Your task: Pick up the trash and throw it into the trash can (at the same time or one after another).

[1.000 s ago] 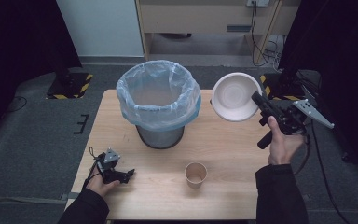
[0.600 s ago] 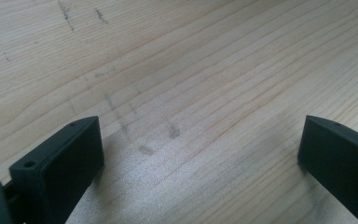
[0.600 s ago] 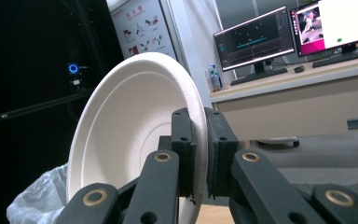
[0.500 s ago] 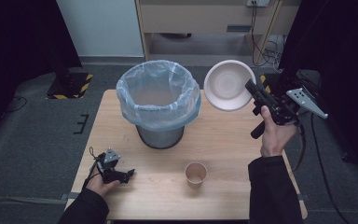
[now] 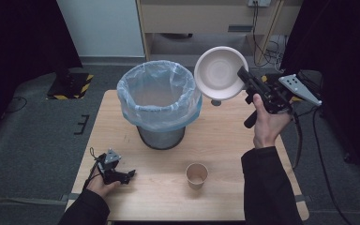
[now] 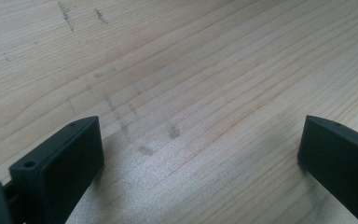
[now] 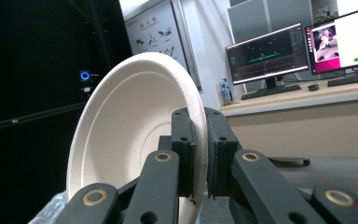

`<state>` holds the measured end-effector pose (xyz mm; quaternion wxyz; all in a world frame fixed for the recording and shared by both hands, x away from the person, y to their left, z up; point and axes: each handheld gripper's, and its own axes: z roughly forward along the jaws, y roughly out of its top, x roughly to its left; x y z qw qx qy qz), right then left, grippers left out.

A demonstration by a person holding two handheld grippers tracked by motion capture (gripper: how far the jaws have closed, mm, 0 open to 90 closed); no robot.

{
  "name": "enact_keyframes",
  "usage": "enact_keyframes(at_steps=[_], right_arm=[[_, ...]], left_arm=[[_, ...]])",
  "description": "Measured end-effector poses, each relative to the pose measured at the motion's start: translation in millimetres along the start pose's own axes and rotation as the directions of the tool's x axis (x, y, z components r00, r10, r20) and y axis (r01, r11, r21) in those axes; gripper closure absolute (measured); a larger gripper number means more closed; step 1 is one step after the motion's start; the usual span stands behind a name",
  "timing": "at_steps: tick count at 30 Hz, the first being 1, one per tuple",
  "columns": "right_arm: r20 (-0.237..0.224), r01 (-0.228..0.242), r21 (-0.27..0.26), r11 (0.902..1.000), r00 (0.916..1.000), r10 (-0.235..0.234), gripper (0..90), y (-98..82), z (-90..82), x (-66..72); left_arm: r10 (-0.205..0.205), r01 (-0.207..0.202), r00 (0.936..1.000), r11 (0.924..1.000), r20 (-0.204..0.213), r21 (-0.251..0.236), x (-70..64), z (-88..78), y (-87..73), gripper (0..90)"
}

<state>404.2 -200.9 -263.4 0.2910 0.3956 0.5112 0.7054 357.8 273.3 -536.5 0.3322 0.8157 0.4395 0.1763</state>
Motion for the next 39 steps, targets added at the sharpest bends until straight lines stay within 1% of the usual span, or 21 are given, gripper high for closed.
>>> enact_keyframes(at_steps=[6, 14, 19, 21, 25, 27, 39], right_arm=[[-0.014, 0.001, -0.003, 1.0000, 0.9999, -0.001, 84.2, 2.7, 15.6, 11.1], [-0.029, 0.018, 0.005, 0.9998, 0.9994, -0.018, 84.2, 4.5, 33.2, 23.1], [-0.050, 0.018, 0.002, 0.9998, 0.9986, -0.017, 84.2, 6.7, 43.3, 30.6], [-0.049, 0.029, 0.009, 0.9996, 0.9984, -0.028, 84.2, 6.4, 48.1, 33.3], [-0.056, 0.039, 0.018, 0.9991, 0.9977, -0.038, 84.2, 4.1, 56.9, 38.5], [-0.065, 0.026, 0.018, 0.9995, 0.9976, -0.025, 84.2, 1.2, 62.0, 40.6], [-0.054, 0.040, 0.049, 0.9980, 0.9978, -0.037, 84.2, -19.7, 89.9, 47.3]], left_arm=[[-0.001, 0.001, 1.0000, 1.0000, 0.000, -0.002, 0.0, 0.2, 0.0, 0.0], [-0.001, 0.001, 1.0000, 1.0000, 0.001, -0.002, 0.0, 0.2, 0.1, 0.0], [-0.001, 0.001, 1.0000, 1.0000, 0.001, -0.002, 0.1, 0.2, 0.1, 0.0], [-0.001, 0.001, 1.0000, 1.0000, 0.001, -0.003, 0.0, 0.3, 0.1, 0.0], [0.000, 0.000, 1.0000, 1.0000, 0.001, -0.002, 0.1, 0.2, 0.1, 0.0], [0.000, 0.000, 1.0000, 1.0000, 0.002, -0.002, 0.1, 0.3, 0.1, 0.0], [0.001, -0.001, 1.0000, 1.0000, 0.002, -0.002, 0.2, 0.3, 0.2, 0.0]])
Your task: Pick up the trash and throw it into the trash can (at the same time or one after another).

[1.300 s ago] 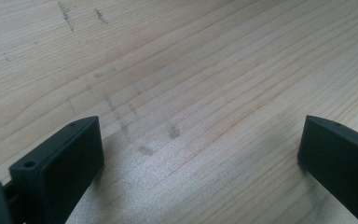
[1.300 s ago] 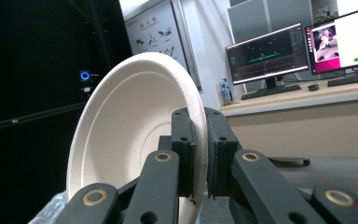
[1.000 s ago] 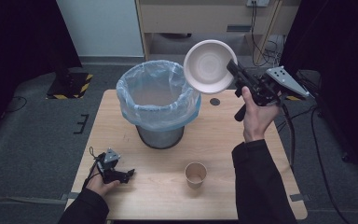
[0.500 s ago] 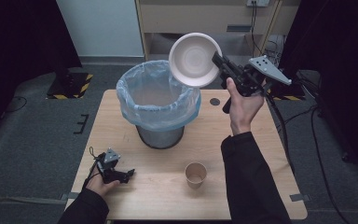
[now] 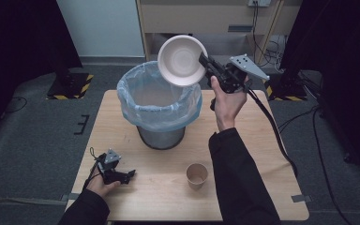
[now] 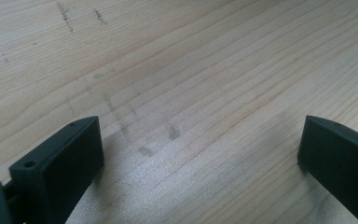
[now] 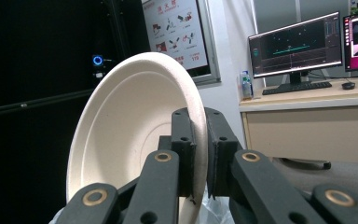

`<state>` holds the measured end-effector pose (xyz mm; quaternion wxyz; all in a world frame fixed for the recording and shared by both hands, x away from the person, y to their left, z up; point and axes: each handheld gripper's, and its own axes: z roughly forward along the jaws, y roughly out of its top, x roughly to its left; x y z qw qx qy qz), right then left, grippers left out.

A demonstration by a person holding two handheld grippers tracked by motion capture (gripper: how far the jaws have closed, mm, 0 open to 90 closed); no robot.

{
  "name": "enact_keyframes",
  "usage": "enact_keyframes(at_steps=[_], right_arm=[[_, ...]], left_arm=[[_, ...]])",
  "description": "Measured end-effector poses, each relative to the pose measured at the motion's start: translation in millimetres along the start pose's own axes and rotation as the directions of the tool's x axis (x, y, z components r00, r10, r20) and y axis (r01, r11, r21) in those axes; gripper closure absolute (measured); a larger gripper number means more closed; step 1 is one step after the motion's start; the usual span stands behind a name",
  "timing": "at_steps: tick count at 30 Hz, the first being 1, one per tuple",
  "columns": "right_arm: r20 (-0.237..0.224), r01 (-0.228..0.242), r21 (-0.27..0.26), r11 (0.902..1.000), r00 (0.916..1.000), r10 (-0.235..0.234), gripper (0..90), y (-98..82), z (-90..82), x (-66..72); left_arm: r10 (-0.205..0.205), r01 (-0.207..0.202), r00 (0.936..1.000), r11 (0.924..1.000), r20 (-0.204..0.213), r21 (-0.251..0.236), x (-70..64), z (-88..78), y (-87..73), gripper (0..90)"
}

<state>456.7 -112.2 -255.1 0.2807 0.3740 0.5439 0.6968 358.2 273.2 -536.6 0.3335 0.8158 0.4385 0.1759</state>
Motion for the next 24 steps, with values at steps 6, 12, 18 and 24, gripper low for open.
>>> enact_keyframes(at_steps=[6, 12, 18, 24], right_arm=[[-0.003, 0.010, 0.005, 0.9999, 0.9999, -0.010, 84.2, -5.2, 14.3, 8.6], [0.006, 0.028, 0.031, 0.9991, 0.9996, -0.028, 84.2, -16.1, 26.8, 13.7], [0.019, 0.040, 0.063, 0.9972, 0.9990, -0.041, 84.2, -29.7, 36.2, 15.3], [0.030, 0.068, 0.095, 0.9932, 0.9970, -0.071, 84.0, -40.5, 43.7, 17.5]], left_arm=[[0.000, 0.000, 1.0000, 1.0000, 0.001, 0.000, 0.0, 0.0, 0.0, 0.0], [0.000, 0.000, 1.0000, 1.0000, 0.001, 0.000, 0.1, 0.0, 0.1, 0.0], [0.001, -0.001, 1.0000, 1.0000, 0.001, 0.000, 0.1, 0.0, 0.1, 0.0], [0.001, -0.001, 1.0000, 1.0000, 0.001, 0.000, 0.1, 0.0, 0.1, 0.0]])
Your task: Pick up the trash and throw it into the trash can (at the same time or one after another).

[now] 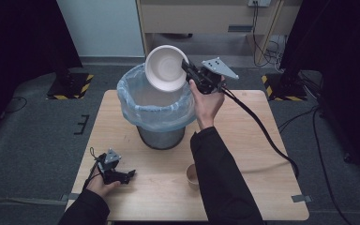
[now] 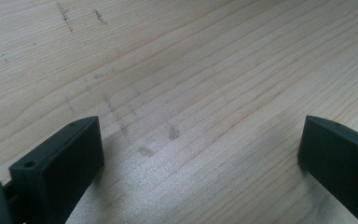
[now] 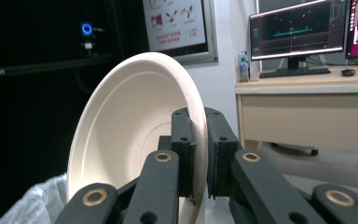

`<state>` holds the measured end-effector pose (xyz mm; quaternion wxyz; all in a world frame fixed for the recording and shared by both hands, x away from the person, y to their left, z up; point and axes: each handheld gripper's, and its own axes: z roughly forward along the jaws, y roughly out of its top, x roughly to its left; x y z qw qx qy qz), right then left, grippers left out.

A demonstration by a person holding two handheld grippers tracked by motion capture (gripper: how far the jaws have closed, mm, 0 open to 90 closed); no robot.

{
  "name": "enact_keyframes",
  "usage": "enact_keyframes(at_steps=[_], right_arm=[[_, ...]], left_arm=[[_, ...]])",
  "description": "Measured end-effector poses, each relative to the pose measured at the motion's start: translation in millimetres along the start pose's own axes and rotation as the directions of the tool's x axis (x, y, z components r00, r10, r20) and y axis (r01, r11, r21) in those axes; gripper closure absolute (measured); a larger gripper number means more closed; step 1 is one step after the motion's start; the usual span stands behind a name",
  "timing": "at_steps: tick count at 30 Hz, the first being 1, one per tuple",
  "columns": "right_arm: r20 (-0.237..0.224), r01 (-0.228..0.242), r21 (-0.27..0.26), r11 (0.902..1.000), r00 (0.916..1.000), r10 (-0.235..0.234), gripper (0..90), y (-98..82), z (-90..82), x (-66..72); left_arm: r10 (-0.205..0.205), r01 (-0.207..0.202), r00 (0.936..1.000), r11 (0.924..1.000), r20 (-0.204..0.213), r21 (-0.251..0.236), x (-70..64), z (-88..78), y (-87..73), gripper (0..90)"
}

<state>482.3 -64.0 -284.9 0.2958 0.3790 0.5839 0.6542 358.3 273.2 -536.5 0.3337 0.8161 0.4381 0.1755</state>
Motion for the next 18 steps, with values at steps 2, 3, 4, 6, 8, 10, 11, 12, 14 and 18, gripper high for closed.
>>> enact_keyframes(at_steps=[2, 3, 4, 6, 8, 10, 11, 12, 14, 18], right_arm=[[-0.002, 0.010, 0.010, 0.9999, 0.9999, -0.010, 83.9, -3.3, 3.0, 0.8], [-0.005, 0.013, 0.021, 0.9997, 0.9999, -0.013, 83.7, -5.1, 4.5, 1.5], [-0.008, 0.025, 0.035, 0.9991, 0.9997, -0.025, 83.3, -7.5, 6.3, 2.2], [-0.027, 0.024, 0.068, 0.9974, 0.9994, -0.023, 79.5, -10.9, 9.3, 2.9], [-0.035, 0.044, 0.090, 0.9950, 0.9985, -0.041, 74.7, -13.8, 11.3, 3.1], [-0.041, 0.052, 0.095, 0.9942, 0.9980, -0.048, 72.8, -13.6, 10.1, 2.2], [-0.040, 0.051, 0.089, 0.9947, 0.9980, -0.048, 71.7, -12.7, 9.0, 1.6], [-0.040, 0.048, 0.081, 0.9956, 0.9982, -0.045, 70.3, -10.7, 7.2, 0.6], [-0.039, 0.041, 0.066, 0.9970, 0.9985, -0.038, 67.9, -4.9, 2.1, -1.6], [-0.026, 0.034, 0.029, 0.9990, 0.9991, -0.033, 59.8, 10.7, -12.2, -8.6]], left_arm=[[0.000, 0.000, 1.0000, 1.0000, 0.000, 0.000, 0.0, 0.0, 0.0, 0.0], [0.000, 0.000, 1.0000, 1.0000, 0.000, 0.000, 0.0, 0.0, 0.0, 0.0], [0.000, 0.000, 1.0000, 1.0000, 0.000, 0.000, 0.0, 0.0, 0.0, 0.0], [0.000, 0.000, 1.0000, 1.0000, 0.000, 0.000, 0.1, 0.0, 0.0, 0.0], [0.000, 0.000, 1.0000, 1.0000, 0.001, 0.000, 0.0, 0.0, 0.0, 0.0], [0.000, 0.000, 1.0000, 1.0000, 0.000, 0.000, 0.0, 0.0, 0.0, 0.0], [0.000, 0.000, 1.0000, 1.0000, 0.000, 0.000, 0.0, 0.0, 0.0, 0.0], [0.000, 0.000, 1.0000, 1.0000, 0.000, 0.000, 0.1, 0.0, 0.0, 0.0], [0.001, -0.001, 1.0000, 1.0000, 0.000, 0.000, 0.1, 0.0, 0.0, 0.0], [0.001, -0.001, 1.0000, 1.0000, 0.001, 0.000, 0.0, 0.1, 0.0, 0.0]])
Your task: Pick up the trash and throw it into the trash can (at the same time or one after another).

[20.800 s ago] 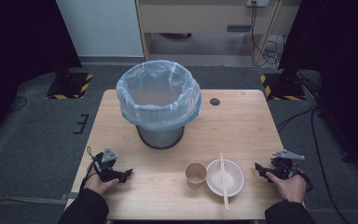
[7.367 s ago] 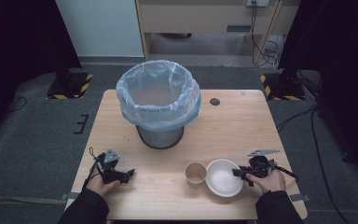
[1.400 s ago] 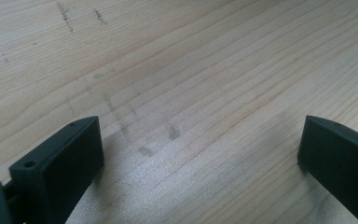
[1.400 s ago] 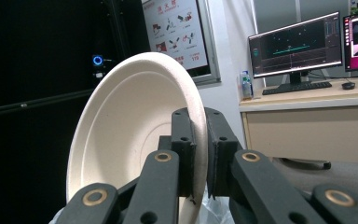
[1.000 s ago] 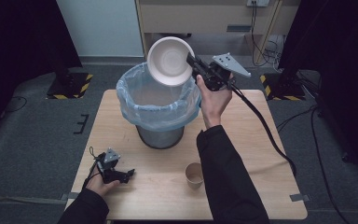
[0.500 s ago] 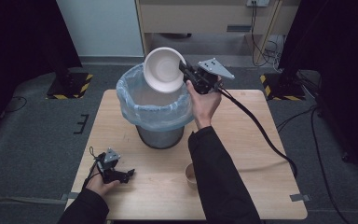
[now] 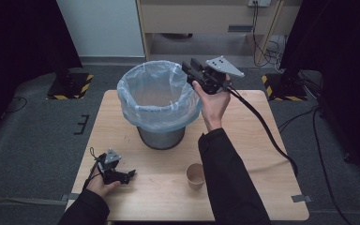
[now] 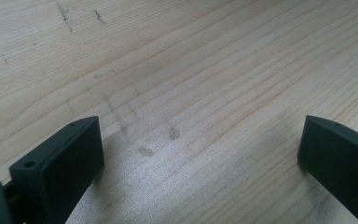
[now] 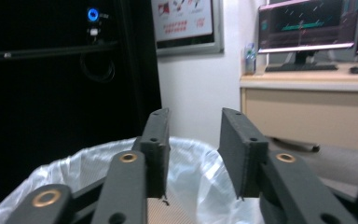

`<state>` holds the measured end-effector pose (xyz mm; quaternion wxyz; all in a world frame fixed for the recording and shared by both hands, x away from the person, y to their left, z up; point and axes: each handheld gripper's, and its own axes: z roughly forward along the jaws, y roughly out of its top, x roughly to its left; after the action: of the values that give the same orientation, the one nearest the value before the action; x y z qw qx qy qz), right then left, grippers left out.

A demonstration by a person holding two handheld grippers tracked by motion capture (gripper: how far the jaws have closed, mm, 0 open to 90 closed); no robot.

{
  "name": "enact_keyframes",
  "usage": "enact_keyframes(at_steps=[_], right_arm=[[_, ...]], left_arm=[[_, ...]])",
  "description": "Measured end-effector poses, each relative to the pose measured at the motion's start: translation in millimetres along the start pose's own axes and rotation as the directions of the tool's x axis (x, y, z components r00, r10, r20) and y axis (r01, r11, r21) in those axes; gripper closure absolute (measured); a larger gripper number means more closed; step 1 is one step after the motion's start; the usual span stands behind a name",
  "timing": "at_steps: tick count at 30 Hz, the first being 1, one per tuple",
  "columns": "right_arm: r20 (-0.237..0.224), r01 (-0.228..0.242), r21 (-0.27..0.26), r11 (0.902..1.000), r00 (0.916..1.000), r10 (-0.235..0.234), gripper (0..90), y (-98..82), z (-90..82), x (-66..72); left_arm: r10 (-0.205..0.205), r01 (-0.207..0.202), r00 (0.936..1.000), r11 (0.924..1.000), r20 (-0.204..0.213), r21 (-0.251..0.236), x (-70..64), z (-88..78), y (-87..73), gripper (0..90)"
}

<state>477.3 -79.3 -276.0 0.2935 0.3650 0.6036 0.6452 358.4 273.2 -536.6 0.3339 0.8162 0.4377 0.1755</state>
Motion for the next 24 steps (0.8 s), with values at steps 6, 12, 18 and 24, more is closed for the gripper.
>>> enact_keyframes(at_steps=[6, 12, 18, 24], right_arm=[[0.004, 0.011, -0.024, 0.9996, 0.9999, -0.011, 49.5, 16.6, -29.7, -10.6], [0.006, 0.009, -0.002, 1.0000, 0.9999, -0.009, 44.4, 13.1, -62.1, -24.1], [0.005, 0.007, 0.033, 0.9994, 1.0000, -0.008, 43.9, -7.0, -94.0, -33.7], [-0.001, -0.014, 0.071, 0.9974, 0.9999, 0.014, 41.4, -32.5, -118.0, -41.4]], left_arm=[[0.000, 0.000, 1.0000, 1.0000, 0.000, 0.000, 0.0, 0.0, 0.0, 0.0], [0.001, -0.001, 1.0000, 1.0000, -0.001, 0.000, 0.0, 0.0, 0.0, 0.0], [0.002, -0.002, 1.0000, 1.0000, -0.001, 0.002, 0.0, -0.1, 0.0, 0.0], [0.000, 0.000, 1.0000, 1.0000, -0.002, 0.002, -0.2, -0.1, 0.0, 0.0]])
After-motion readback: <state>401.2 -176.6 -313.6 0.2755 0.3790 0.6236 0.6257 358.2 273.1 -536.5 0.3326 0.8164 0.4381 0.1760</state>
